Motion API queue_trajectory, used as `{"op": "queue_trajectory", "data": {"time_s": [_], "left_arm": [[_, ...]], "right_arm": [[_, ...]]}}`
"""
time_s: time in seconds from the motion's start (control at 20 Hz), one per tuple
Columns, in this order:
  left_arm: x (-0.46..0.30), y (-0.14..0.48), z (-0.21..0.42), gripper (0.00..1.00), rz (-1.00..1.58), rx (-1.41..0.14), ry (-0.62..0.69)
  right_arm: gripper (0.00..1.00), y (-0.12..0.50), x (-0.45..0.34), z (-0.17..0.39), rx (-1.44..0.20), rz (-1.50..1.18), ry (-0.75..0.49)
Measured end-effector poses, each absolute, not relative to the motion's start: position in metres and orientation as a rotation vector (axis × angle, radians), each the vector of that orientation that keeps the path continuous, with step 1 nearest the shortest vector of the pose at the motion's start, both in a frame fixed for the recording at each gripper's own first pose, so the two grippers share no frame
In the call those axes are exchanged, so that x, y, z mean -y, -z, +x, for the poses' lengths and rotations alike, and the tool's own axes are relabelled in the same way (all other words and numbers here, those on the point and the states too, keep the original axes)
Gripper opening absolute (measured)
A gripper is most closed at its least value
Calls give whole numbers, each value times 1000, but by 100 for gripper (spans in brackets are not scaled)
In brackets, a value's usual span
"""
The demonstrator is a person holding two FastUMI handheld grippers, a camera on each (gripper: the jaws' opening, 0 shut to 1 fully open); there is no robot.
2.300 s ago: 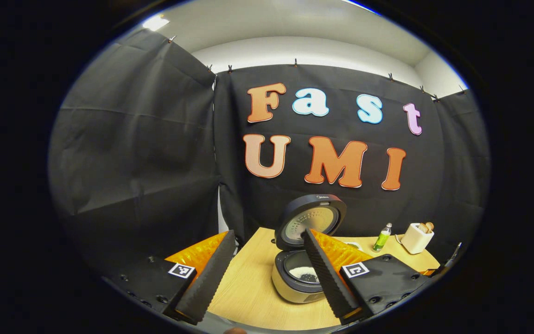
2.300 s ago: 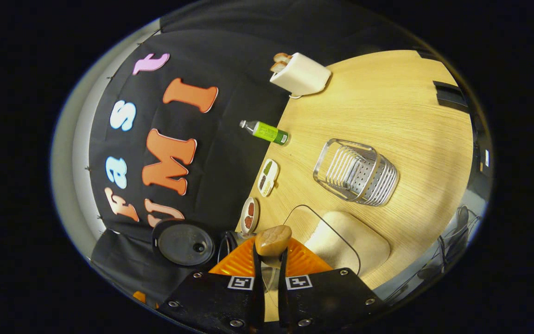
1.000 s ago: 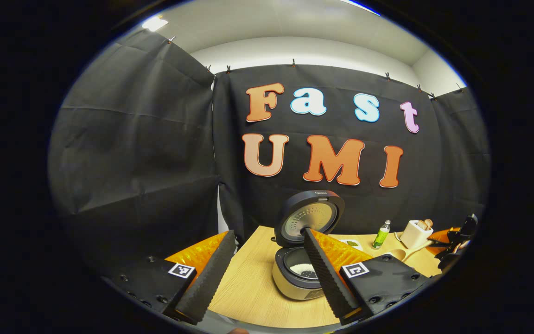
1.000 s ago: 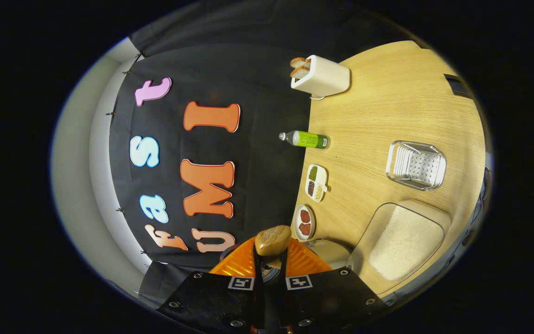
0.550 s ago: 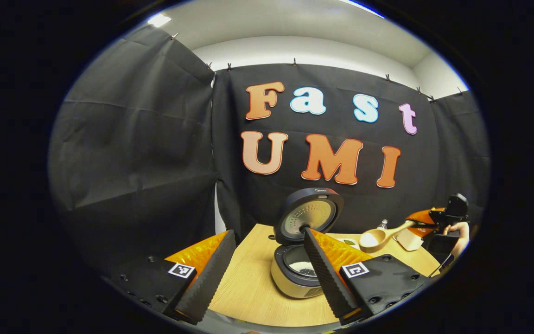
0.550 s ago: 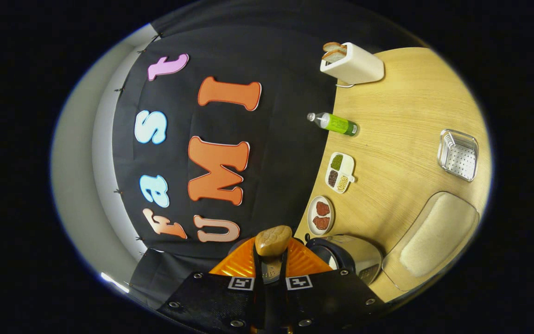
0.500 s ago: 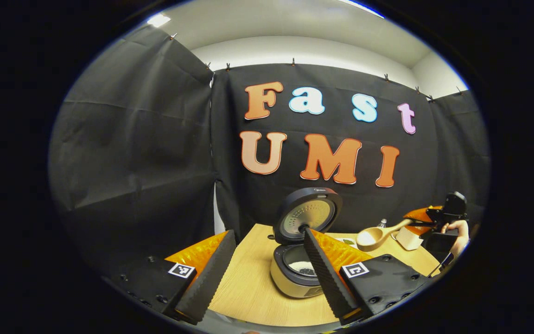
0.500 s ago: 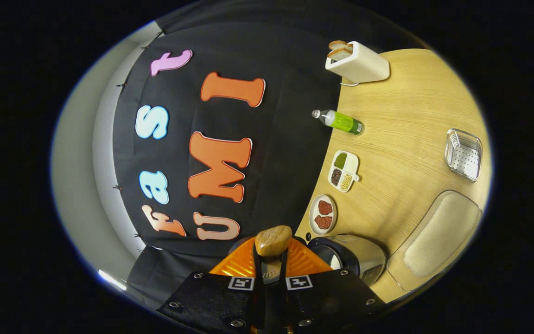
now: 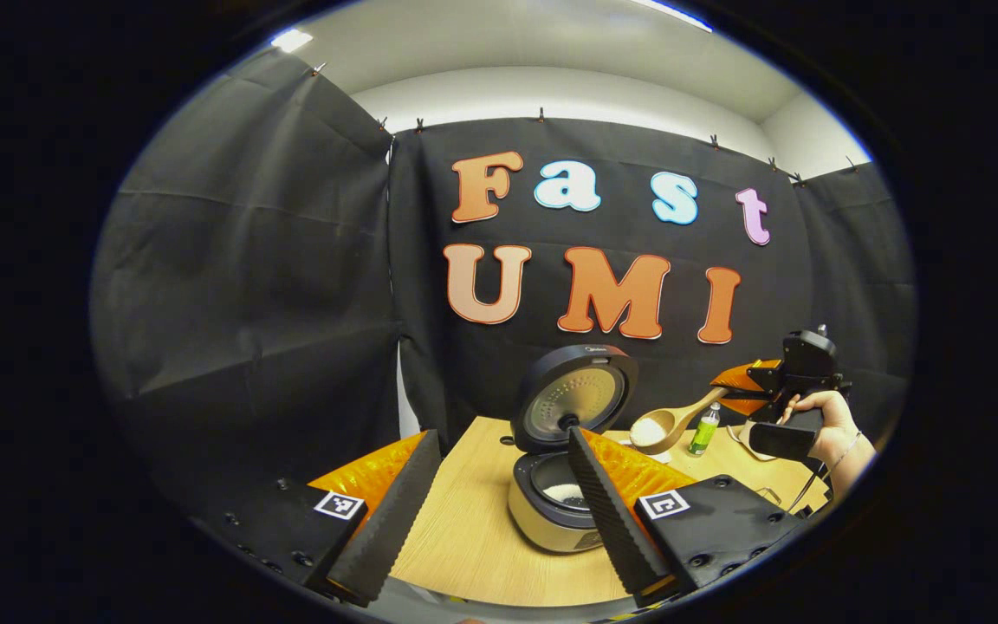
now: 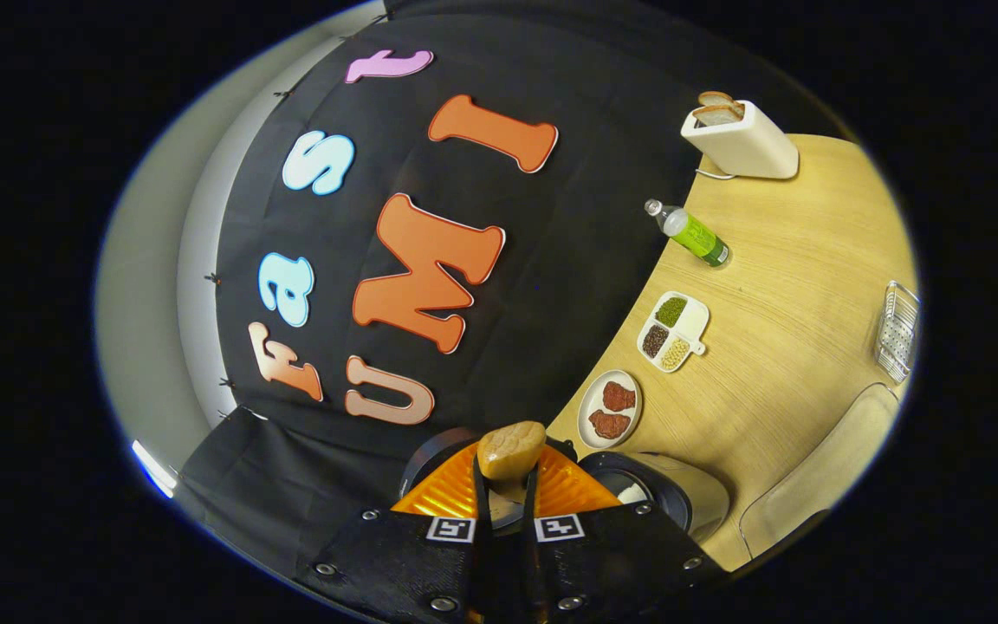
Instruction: Close the left gripper, press the button to open the rice cooker; take a wooden spoon from the chopstick holder with the right hand, scoop a spoonful of rice and pour it into the rice cooker, then put the wooden spoon back into the chopstick holder.
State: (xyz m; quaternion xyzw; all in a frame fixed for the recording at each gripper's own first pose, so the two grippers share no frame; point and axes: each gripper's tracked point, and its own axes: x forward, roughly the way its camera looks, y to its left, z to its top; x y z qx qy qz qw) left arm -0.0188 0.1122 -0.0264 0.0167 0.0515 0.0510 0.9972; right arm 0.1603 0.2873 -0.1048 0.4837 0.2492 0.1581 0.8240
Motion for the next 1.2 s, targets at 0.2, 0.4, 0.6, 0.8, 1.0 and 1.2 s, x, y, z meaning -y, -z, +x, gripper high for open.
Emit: {"op": "queue_trajectory", "data": {"time_s": [0.2, 0.4, 0.6, 0.8, 1.0, 1.2], "left_arm": [[-117, 29, -18, 97, 30, -110, -104], [-120, 31, -17, 99, 29, -114, -107], [-122, 37, -16, 98, 26, -126, -110], [-123, 37, -16, 98, 31, -131, -117], [-124, 37, -18, 98, 34, -132, -122], [-122, 38, -20, 97, 29, -132, -119]], "right_arm": [[11, 105, -292, 162, -505, 954, -338], [11, 105, -294, 165, -468, 876, -343], [11, 105, -299, 165, -461, 850, -357], [11, 108, -307, 167, -461, 809, -367], [10, 109, -313, 166, -451, 769, -382], [10, 103, -317, 164, -425, 721, -401]]}}
